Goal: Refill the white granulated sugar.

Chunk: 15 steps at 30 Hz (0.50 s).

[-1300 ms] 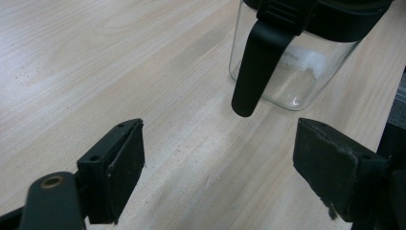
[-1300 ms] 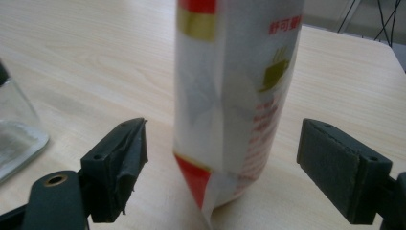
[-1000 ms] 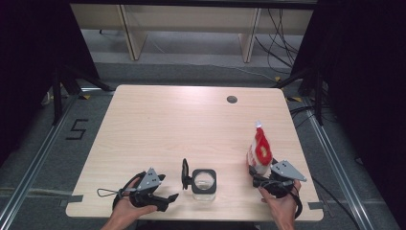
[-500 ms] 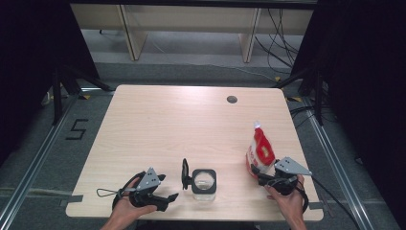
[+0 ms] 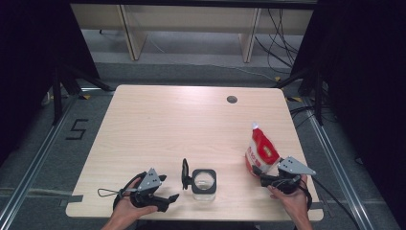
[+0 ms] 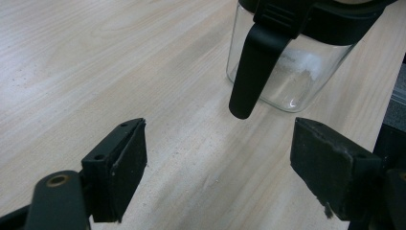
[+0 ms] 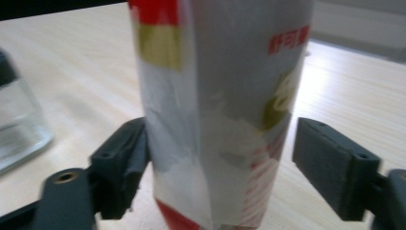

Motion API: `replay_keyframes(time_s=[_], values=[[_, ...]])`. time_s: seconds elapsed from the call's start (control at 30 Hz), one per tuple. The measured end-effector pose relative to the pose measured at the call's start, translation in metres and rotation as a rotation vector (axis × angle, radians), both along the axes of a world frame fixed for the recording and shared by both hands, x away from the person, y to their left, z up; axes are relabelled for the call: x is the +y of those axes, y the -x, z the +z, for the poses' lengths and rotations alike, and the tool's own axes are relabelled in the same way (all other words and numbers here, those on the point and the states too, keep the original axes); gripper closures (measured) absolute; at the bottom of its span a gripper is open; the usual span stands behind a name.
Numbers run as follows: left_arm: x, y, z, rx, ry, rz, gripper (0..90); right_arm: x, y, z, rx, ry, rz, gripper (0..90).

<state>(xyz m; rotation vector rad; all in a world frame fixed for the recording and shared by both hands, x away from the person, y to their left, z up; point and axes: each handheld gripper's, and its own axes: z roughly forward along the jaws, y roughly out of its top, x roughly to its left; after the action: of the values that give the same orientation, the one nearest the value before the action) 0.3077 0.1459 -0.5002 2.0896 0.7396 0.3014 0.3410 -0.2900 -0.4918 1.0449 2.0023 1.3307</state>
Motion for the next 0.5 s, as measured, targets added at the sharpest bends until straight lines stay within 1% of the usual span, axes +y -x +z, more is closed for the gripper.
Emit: replay_keyframes(time_s=[0.03, 0.07, 0.1, 0.13, 0.17, 0.2, 0.23, 0.27, 0.3, 0.33, 0.37, 0.4, 0.43, 0.5], values=[[0.000, 0.000, 0.000, 0.000, 0.000, 0.000, 19.7, 0.000, 0.000, 0.000, 0.000, 0.000, 0.000, 20.2], [0.001, -0.001, 0.001, -0.014, -0.022, -0.010, 19.6, 0.002, 0.000, 0.000, -0.023, -0.020, -0.032, 15.9], [0.001, -0.001, 0.001, -0.014, -0.022, -0.010, 19.5, 0.002, 0.000, 0.000, -0.023, -0.020, -0.032, 15.9], [-0.001, 0.000, -0.001, -0.010, 0.010, -0.002, 19.5, 0.004, 0.001, 0.000, -0.026, -0.025, -0.048, 16.1], [-0.002, 0.002, -0.002, 0.007, 0.020, 0.013, 19.5, 0.007, 0.001, -0.001, -0.049, -0.032, -0.064, 16.3], [-0.001, 0.001, -0.001, 0.000, -0.003, -0.001, 19.6, 0.011, 0.001, -0.001, -0.086, -0.015, -0.078, 16.7], [-0.002, 0.001, 0.000, 0.005, -0.009, 0.000, 19.5, 0.011, -0.001, -0.002, -0.111, 0.002, -0.075, 16.5], [-0.001, 0.001, 0.000, -0.002, -0.017, -0.006, 19.5, 0.014, 0.000, -0.002, -0.100, -0.003, -0.094, 16.5], [-0.001, 0.000, 0.000, -0.007, -0.023, -0.017, 19.6, 0.016, 0.001, -0.003, -0.082, -0.030, -0.107, 16.6], [-0.002, 0.000, -0.001, -0.012, -0.006, -0.011, 19.5, 0.016, -0.001, -0.004, -0.105, -0.022, -0.102, 16.8], [-0.004, 0.001, -0.002, -0.011, 0.009, -0.003, 19.5, 0.017, -0.001, -0.005, -0.113, -0.032, -0.102, 16.7], [-0.003, 0.001, -0.002, -0.005, -0.001, -0.004, 19.6, 0.017, -0.001, -0.005, -0.124, -0.026, -0.116, 17.2], [-0.004, 0.002, -0.003, 0.012, 0.008, 0.006, 19.5, 0.018, -0.001, -0.005, -0.136, -0.019, -0.115, 18.3], [-0.004, 0.001, -0.003, 0.009, -0.002, 0.008, 19.5, 0.018, -0.001, -0.006, -0.132, -0.033, -0.121, 19.7]])
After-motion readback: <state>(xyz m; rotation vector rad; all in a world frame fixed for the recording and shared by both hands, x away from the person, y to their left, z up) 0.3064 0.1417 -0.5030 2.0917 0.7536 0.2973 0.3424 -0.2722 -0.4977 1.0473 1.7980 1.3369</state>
